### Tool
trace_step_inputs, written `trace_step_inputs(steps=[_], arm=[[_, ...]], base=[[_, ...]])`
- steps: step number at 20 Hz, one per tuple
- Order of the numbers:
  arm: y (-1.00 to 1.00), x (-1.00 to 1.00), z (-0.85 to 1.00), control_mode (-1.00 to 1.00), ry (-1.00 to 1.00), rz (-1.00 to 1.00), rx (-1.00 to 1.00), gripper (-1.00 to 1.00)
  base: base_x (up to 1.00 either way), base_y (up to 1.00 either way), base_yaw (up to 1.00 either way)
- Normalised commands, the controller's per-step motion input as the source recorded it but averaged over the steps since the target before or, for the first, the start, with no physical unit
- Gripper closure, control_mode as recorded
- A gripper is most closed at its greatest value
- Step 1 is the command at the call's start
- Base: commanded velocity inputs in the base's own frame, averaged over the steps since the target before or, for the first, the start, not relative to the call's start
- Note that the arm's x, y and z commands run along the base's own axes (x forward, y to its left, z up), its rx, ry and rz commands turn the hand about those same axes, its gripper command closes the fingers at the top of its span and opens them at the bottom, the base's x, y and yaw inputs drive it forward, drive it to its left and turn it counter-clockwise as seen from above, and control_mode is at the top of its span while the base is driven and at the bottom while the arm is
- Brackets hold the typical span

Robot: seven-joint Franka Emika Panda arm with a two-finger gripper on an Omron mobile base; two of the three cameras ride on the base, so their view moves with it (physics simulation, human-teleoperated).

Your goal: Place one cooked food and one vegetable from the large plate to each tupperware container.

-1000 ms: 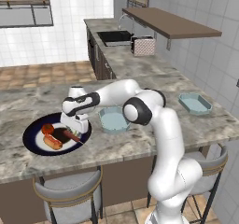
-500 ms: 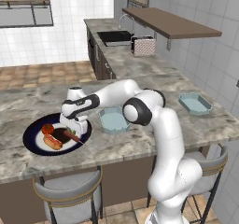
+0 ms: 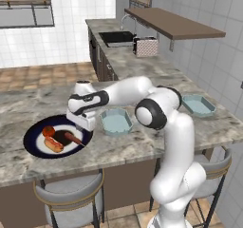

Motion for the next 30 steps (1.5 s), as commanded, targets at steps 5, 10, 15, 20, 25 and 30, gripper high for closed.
trace_step_inputs(steps=[5,10,15,20,25,30], arm=[[-0.77,-0.32,0.71,-1.00,0.04,0.00,0.02,1.00],[-1.00,-0.20,-0.12,-1.00,0.00,0.00,0.01,1.00],[-0.84,0.29,-0.06,-1.00,-0.01,0.00,0.00,1.00],[-0.54,0.72,0.00,-1.00,0.00,0.00,0.00,1.00],[-0.14,0.89,-0.30,-1.00,0.13,0.05,-0.01,1.00],[0.00,0.72,-0.45,-1.00,0.09,0.02,-0.08,1.00]], base=[[0.00,0.00,0.00],[0.00,0.00,0.00],[0.00,0.00,0.00],[0.00,0.00,0.00],[0.00,0.00,0.00],[0.00,0.00,0.00]])
